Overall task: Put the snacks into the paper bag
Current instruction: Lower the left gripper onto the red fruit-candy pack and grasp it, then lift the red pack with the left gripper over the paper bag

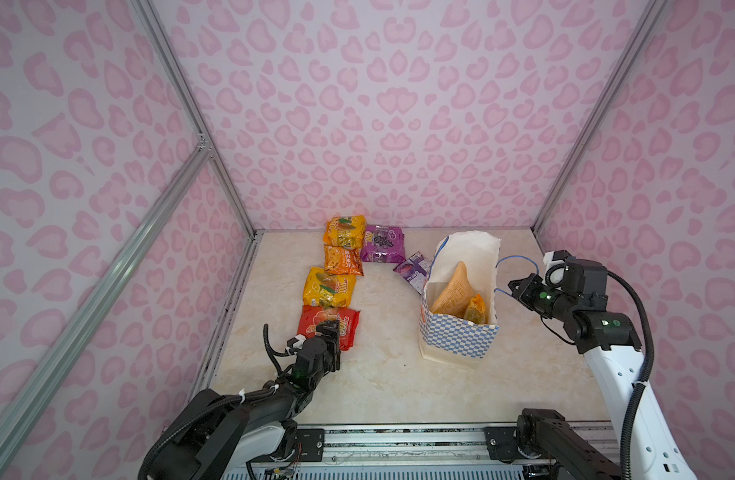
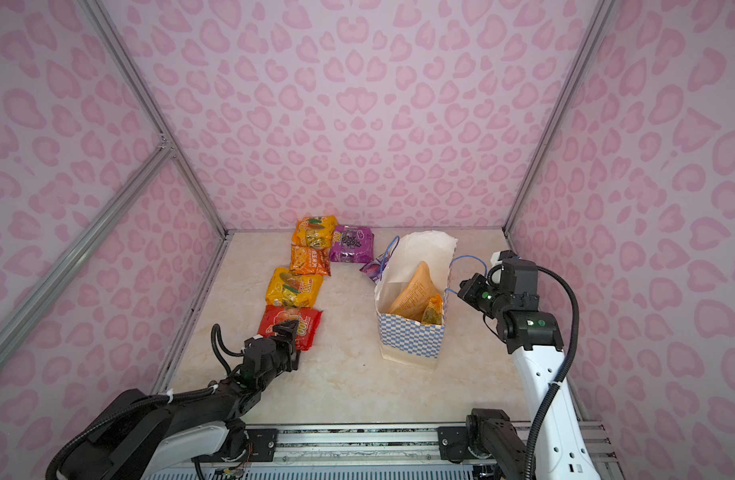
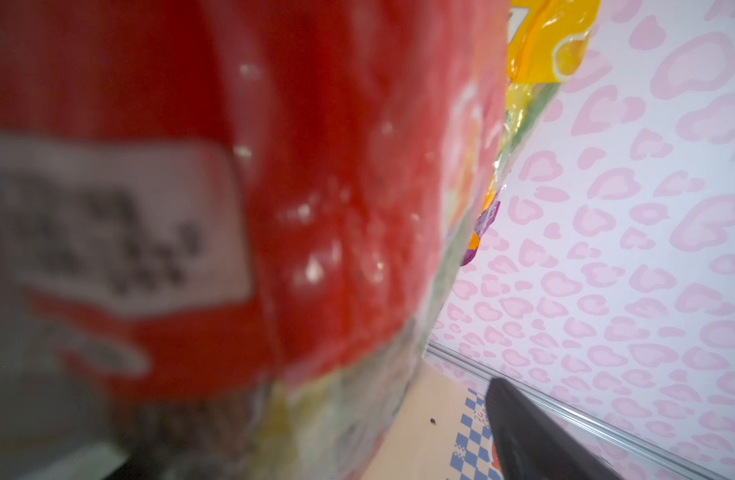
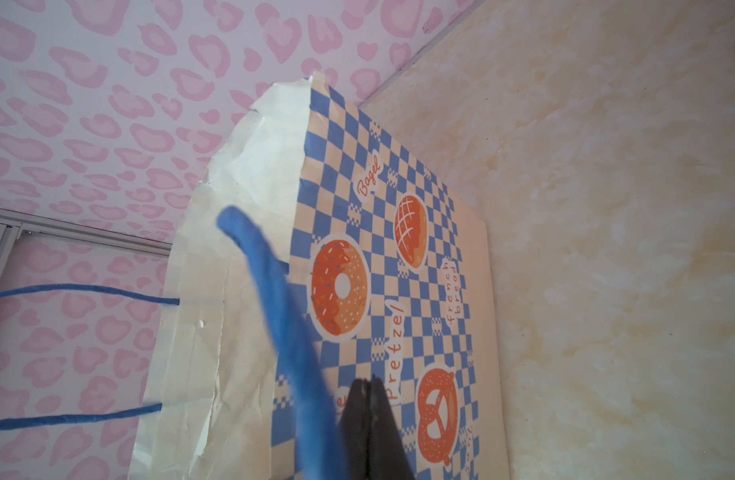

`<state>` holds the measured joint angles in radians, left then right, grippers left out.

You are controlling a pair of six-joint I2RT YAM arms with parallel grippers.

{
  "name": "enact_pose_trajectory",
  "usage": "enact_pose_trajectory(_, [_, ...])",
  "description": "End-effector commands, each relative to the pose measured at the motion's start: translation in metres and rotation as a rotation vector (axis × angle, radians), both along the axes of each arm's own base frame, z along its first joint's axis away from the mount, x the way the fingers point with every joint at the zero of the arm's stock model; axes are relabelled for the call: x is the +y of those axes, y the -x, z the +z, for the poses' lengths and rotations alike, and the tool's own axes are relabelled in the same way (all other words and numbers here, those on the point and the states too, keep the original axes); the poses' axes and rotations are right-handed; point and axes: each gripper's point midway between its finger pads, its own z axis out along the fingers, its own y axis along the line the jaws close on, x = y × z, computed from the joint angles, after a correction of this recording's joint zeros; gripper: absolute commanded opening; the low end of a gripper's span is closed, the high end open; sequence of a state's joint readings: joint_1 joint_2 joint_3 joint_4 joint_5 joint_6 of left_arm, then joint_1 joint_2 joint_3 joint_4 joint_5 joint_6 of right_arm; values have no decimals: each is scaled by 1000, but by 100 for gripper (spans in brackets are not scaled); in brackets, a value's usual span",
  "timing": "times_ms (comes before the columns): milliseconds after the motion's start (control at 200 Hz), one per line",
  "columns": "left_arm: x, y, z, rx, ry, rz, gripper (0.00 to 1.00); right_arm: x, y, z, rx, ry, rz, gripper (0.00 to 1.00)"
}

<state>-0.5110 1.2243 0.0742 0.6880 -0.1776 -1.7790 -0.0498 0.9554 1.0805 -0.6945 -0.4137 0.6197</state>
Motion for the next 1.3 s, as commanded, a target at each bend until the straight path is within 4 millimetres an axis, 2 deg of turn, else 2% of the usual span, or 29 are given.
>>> enact_pose_trajectory(0, [31, 53, -77, 365, -198, 9, 80, -3, 3, 0, 5, 24, -2, 0])
enact_pose_trajectory(85, [34, 55, -83, 403, -226, 13, 77, -4, 5, 1, 7, 37, -5, 0])
enact_pose_trajectory(205, [39, 54, -87, 422, -254, 22, 69, -6, 7, 1, 8, 48, -13, 0])
enact_pose_trajectory(350, [43, 53, -89, 437, -271, 27, 50, -6, 6, 2, 8, 49, -13, 0])
enact_pose_trajectory(540, [42, 39, -75, 383, -315, -5, 37, -5, 4, 1, 9, 42, -9, 0])
enact_pose_trajectory(565, [41, 36, -70, 369, -324, -13, 31, -5, 4, 1, 9, 42, -9, 0])
enact_pose_trajectory(670, [43, 32, -53, 341, -374, -42, 26, -5, 5, 1, 7, 45, -8, 0])
enact_pose_trajectory(885, [49, 19, 18, 206, -525, -113, 15, -5, 4, 1, 4, 41, -8, 0])
enact_pose_trajectory(1005, [49, 17, 53, 131, -584, -166, 4, -4, 0, 1, 2, 34, -6, 0])
enact_pose_trajectory(1160, [49, 15, 91, 67, -660, -217, 4, -3, -4, 2, -4, 22, -3, 0])
enact_pose_trajectory(1295, [39, 8, 120, 1, -691, -286, 4, -2, -6, 3, -4, 20, 1, 0])
